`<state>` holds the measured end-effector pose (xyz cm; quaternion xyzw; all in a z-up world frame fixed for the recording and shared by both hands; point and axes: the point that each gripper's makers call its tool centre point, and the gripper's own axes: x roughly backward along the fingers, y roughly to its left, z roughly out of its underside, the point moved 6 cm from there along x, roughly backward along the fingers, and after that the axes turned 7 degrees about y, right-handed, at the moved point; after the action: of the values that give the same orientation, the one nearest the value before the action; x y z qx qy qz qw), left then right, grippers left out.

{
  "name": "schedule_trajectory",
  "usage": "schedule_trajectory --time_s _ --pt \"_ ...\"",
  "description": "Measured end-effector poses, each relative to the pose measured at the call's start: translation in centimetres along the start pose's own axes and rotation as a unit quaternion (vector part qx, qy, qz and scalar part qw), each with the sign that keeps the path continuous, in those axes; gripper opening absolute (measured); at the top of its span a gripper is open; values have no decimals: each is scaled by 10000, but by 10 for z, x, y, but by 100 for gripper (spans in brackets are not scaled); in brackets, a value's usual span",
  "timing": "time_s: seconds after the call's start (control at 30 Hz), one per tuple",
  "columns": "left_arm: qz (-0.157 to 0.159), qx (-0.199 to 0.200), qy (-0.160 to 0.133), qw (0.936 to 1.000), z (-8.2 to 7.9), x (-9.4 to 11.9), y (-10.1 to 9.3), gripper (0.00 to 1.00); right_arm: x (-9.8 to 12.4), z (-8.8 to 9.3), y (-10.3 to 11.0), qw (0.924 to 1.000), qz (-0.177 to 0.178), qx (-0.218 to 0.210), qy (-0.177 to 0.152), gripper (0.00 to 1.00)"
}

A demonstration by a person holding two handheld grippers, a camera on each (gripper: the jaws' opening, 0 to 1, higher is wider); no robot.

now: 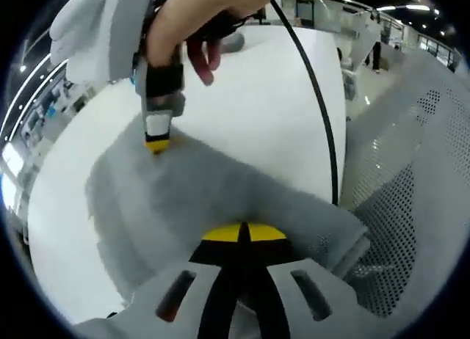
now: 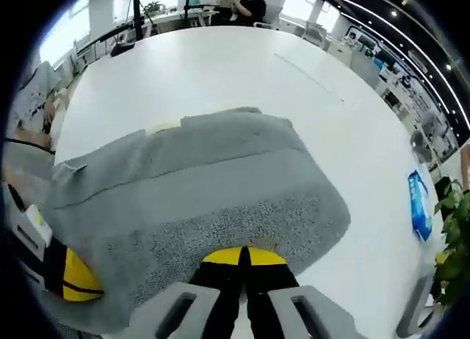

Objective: Open the folded towel by lifting each exposed corner and separating the folded layers until the towel lies flat within the target outline without major curled edges

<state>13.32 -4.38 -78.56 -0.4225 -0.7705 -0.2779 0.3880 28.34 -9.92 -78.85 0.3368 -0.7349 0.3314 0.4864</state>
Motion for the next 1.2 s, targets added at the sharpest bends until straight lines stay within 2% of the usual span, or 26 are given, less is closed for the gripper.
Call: schedule_trajectory --time_s 0.2,0.27,0.37,0.57,0.63,0.7,0.73,0.77,0.8,0.83,0.87,0.9,0.93,0.97,1.03,1.07,1.1,1.13,1.17,1.2 --pt "15 -158 -3 9999 -10 -6 -4 0 -3 -4 -2 10000 0 51 11 0" --pt "66 -450 39 9990 -15 -9 -5 0 -4 -6 -3 9999 24 104 14 0" --pt "74 -618 151 9979 -21 -11 -5 0 -5 -8 -4 9999 34 146 33 0" --pt "-77 -404 -63 9991 -16 -11 -5 0 -3 -7 -2 9999 36 125 -64 0" --pt "-62 -297 -158 9994 -16 -10 -4 0 -4 -5 -3 9996 60 23 -267 0" --pt "-34 -210 -257 9994 -15 -9 -3 0 -6 -4 -5 9977 24 -253 -626 0" --pt "16 -98 -332 9994 -14 -10 -3 0 -6 -3 -5 9972 7 -310 -680 0" --pt "207 -26 -407 9990 -14 -9 -1 0 -5 -1 -6 9944 -74 -551 -903 0" --pt "325 142 -421 9985 -13 -8 1 1 -5 0 -6 9934 -103 -617 -957 0" --pt "444 310 -434 9976 -12 -7 3 2 -4 2 -7 9886 -165 -790 -1270 0" --pt "696 842 -390 9933 -9 2 10 4 2 6 -9 9794 -137 -1080 -1699 0" --pt "648 972 -394 9924 -6 8 16 6 8 10 -9 9753 -13 -1269 -1808 0" --pt "405 985 -536 9929 -5 15 25 6 15 11 -10 9738 168 -1202 -1922 1" --pt "27 1032 -767 9917 -3 28 40 6 26 10 -5 9702 222 -1005 -2193 0" --pt "-154 1254 -940 9875 4 42 52 6 38 8 10 9646 -103 -929 -2467 0" --pt "-199 1465 -960 9843 10 50 58 6 51 6 28 9594 -412 -902 -2639 0" --pt "-361 1787 -972 9784 21 61 69 6 54 6 32 9587 -437 -868 -2673 0" --pt "-434 1879 -989 9762 25 65 73 6 64 4 45 9550 -431 -697 -2851 1" --pt "-794 2225 -961 9669 47 82 89 6 72 2 63 9526 -469 -449 -2971 0" --pt "-964 2411 -944 9611 55 87 94 6 75 1 69 9522 -517 -371 -2987 0"
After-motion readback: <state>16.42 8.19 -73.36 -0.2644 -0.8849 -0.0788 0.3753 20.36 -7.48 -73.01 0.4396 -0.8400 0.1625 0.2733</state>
